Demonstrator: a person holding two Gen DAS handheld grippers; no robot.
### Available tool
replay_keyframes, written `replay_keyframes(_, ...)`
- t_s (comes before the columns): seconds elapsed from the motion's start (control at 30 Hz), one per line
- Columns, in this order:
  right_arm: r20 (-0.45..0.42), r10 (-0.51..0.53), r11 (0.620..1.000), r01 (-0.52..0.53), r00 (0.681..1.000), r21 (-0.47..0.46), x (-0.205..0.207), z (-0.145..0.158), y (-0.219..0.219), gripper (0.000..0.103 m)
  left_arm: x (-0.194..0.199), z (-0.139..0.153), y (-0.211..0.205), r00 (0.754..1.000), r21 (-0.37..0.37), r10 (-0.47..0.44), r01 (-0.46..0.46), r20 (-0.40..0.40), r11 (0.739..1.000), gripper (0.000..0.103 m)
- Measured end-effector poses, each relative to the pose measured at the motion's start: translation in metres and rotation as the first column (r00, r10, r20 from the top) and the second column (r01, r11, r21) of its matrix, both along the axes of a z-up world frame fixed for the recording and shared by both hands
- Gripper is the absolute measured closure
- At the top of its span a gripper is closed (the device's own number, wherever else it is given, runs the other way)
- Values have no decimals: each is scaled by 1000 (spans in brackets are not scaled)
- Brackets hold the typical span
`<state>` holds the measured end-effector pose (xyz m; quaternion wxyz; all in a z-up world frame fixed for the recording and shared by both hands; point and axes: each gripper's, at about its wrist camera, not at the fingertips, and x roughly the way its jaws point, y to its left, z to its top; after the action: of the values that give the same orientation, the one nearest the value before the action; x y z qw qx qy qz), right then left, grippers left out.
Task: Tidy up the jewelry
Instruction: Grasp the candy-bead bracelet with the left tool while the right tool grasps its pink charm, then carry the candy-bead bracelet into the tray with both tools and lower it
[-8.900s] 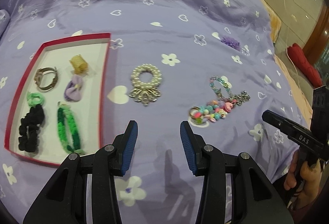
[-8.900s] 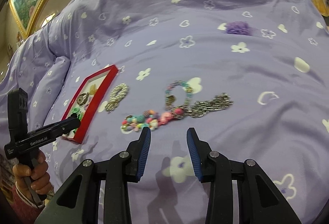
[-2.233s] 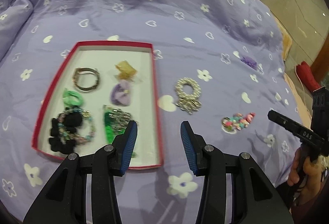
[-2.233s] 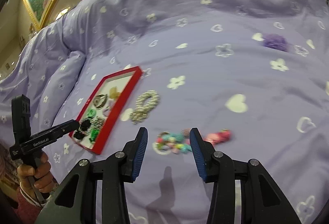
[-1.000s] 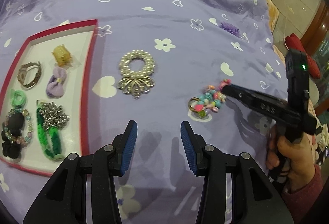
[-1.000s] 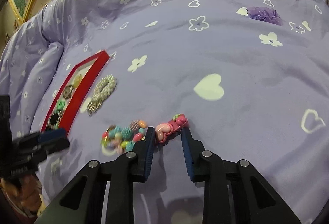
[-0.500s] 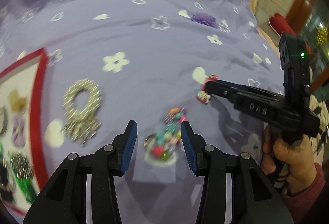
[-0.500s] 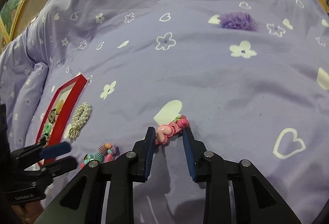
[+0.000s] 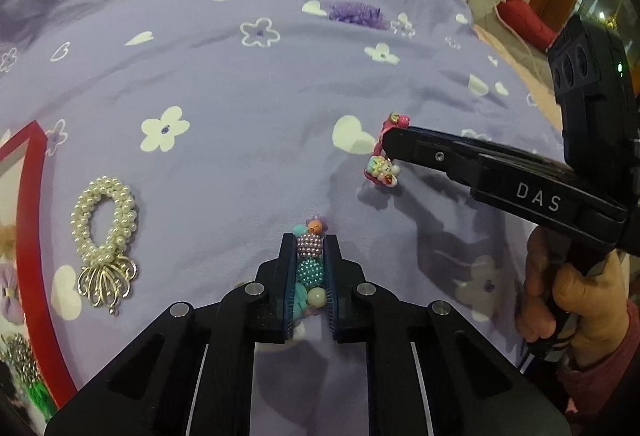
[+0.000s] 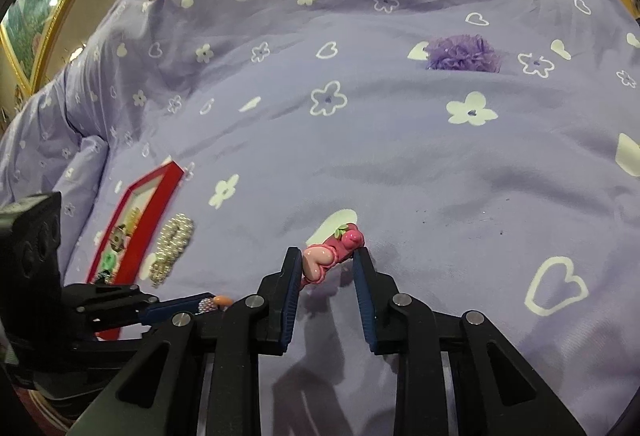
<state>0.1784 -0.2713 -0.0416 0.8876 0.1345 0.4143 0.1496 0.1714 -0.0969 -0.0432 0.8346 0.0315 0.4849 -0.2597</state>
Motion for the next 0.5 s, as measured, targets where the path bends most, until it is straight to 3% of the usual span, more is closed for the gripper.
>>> replay_keyframes(0.27,43,34,999,-35,999,39,-18,22,11,77,-24,40,40,994,-117,97,-91,52,989,92)
replay_keyframes(0.5,66,92,994,-96,994,54,-32,35,37,77,-47,64,75,981,-160,171,-156,90,975,92)
